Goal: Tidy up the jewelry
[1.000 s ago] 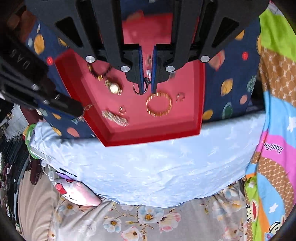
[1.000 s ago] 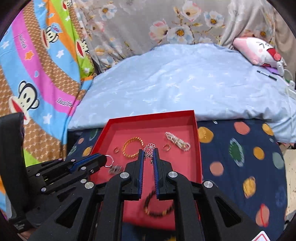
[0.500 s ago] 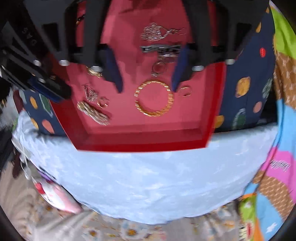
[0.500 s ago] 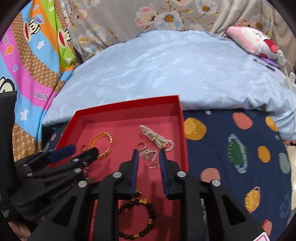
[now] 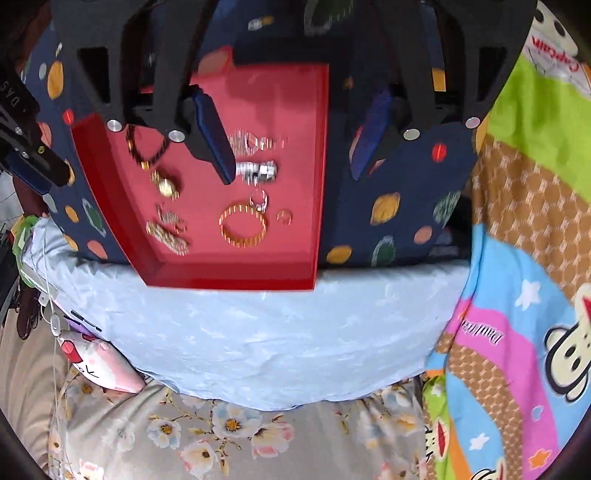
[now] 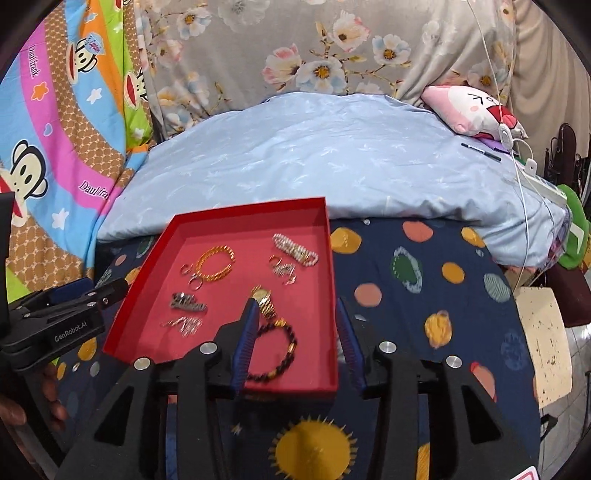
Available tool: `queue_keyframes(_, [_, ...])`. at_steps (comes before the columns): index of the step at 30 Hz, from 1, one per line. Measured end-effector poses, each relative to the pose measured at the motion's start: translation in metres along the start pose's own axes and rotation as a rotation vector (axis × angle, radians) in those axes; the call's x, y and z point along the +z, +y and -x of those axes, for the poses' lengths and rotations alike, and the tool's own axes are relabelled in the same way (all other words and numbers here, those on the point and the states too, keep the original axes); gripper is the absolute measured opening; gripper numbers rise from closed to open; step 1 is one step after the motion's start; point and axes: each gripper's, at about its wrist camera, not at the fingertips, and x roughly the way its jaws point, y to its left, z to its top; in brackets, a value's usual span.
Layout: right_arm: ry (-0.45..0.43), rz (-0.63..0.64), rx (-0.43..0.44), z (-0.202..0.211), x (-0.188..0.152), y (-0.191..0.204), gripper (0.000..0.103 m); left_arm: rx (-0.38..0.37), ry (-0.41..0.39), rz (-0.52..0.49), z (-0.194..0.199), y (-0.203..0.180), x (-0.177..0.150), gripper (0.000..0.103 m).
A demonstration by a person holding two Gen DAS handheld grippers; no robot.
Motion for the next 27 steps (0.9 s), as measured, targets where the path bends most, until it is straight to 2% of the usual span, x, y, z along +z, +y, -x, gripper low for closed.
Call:
queue_keyframes(9, [0.023, -0.023, -0.001, 0.008, -0.032, 0.02, 0.043, -0.026, 0.021, 0.01, 0.013, -0.008, -0.038, 0.063])
queue_keyframes(16, [-0.006, -0.032, -0.04, 0.015, -0.045, 0.025, 0.064, -0.024, 0.012, 0.009, 0.015, -0.018, -0.052, 0.065])
queue_keyframes(23, [-0.001, -0.024, -0.062, 0.015, -0.052, 0.029, 0.069, -0.007, 0.017, -0.009, 0.013, -0.024, -0.06, 0.069])
queue_keyframes(27, [-0.01, -0.015, -0.088, 0.017, -0.054, 0.032, 0.069, 0.032, -0.002, -0.017, 0.016, -0.026, -0.061, 0.069])
